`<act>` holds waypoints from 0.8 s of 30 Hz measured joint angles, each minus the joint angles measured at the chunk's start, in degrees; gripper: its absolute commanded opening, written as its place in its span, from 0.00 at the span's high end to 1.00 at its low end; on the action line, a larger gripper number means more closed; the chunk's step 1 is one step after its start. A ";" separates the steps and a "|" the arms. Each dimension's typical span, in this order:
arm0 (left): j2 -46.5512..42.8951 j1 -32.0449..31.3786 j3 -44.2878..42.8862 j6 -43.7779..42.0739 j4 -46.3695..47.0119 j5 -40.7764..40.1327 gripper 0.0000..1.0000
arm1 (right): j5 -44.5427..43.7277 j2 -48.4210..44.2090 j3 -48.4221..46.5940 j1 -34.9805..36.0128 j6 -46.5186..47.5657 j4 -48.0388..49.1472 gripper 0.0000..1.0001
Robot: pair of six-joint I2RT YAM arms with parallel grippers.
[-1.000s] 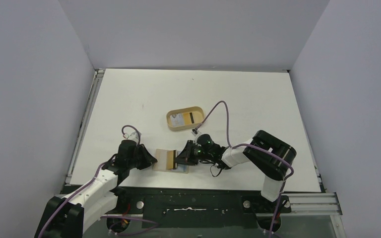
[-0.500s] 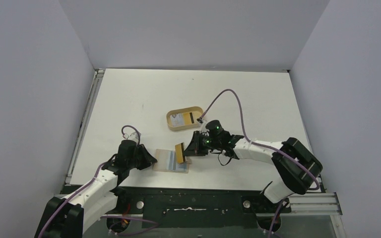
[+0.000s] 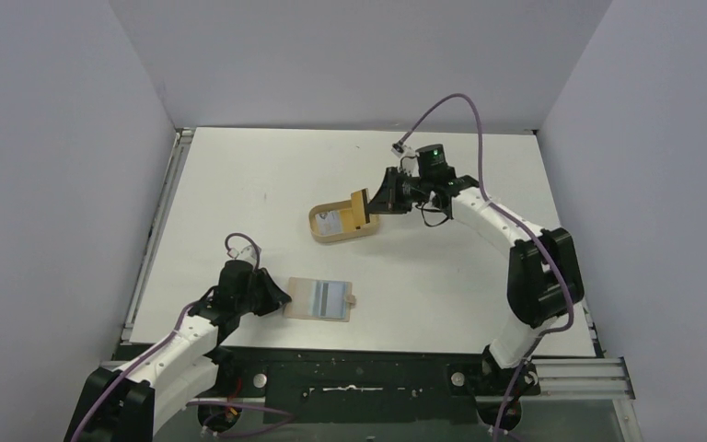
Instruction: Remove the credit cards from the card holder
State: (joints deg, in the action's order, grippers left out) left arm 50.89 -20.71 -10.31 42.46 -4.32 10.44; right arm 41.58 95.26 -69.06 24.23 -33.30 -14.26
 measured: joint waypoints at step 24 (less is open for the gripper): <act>-0.46 0.00 0.00 0.35 -0.63 -0.20 1.00 | 1.36 23.17 -17.77 -1.68 6.71 -8.11 1.00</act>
State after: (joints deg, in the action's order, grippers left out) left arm 50.43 -20.71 -10.31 42.81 -4.95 10.24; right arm 42.94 118.43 -86.83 22.55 -26.59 -22.37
